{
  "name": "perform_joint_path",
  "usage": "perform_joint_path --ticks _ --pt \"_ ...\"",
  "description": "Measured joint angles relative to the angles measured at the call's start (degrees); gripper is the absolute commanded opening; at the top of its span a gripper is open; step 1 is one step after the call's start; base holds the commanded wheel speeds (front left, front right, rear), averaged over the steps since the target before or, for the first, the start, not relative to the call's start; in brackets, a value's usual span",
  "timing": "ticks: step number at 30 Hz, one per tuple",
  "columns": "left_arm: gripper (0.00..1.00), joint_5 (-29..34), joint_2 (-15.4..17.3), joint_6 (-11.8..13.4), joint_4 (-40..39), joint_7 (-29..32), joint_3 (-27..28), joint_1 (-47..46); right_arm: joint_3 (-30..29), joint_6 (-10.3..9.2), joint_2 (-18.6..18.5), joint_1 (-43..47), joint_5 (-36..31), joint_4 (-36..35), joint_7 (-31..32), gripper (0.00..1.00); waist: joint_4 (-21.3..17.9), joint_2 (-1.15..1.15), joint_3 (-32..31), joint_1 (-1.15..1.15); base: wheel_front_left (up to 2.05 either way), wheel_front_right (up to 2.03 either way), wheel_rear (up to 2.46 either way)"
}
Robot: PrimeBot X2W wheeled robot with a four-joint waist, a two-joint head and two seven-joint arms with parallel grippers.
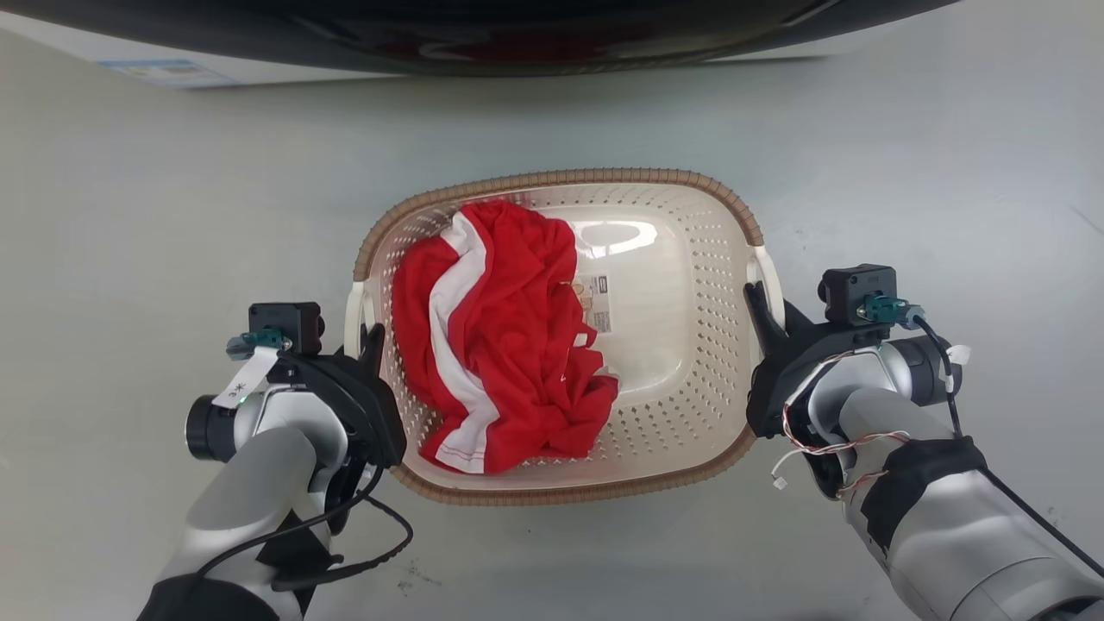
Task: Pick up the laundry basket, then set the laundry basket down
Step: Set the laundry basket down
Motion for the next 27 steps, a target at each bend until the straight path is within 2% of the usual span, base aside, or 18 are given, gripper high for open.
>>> perform_joint_path --ticks 7,22,23,24,25,26,27 --pt "0.0 0.4 -0.4 0.0 0.7 -3.3 -0.4 -0.8 -0.1 -0.43 0.0 -0.8 -0.4 0.6 -1.9 0.0 0.7 0.0 2.8 0.0 0.0 0.0 0.0" --pt "0.0 0.7 -1.1 -0.5 2.6 -3.1 -2.0 -2.1 -0.4 -0.85 0.4 -0.3 0.2 2.6 -2.5 0.0 0.8 -0.01 3.4 -0.01 0.0 0.0 0.0" --pt "0.0 0.7 -1.1 -0.5 2.7 -3.0 -2.0 -2.1 -0.2 -0.57 0.4 -0.3 0.1 2.6 -2.5 0.15 0.8 -0.01 3.4 -0.01 0.0 0.0 0.0" --pt "0.0 0.7 -1.1 -0.5 2.8 -3.0 -2.0 -2.2 0.2 -0.43 0.4 -0.3 -0.2 2.5 -2.6 0.85 0.8 -0.01 3.4 -0.01 0.0 0.0 0.0" --pt "0.78 0.7 -1.0 -0.6 2.9 -3.0 -2.0 -2.2 0.4 -0.42 0.3 -0.3 -0.5 2.5 -2.6 1.0 0.8 -0.01 3.3 -0.01 0.0 0.0 0.0" --pt "1.0 0.7 -1.1 -0.6 3.0 -3.0 -2.0 -2.3 0.4 -0.32 0.4 -0.3 -0.5 2.3 -2.8 1.0 0.8 -0.01 3.3 -0.01 0.0 0.0 0.0" --pt "1.0 0.7 -1.2 -1.1 3.0 -3.0 -2.0 -2.4 0.8 -0.02 0.4 -0.5 -0.6 2.0 -3.0 1.0 0.8 -0.01 3.2 -0.01 0.0 0.0 0.0"
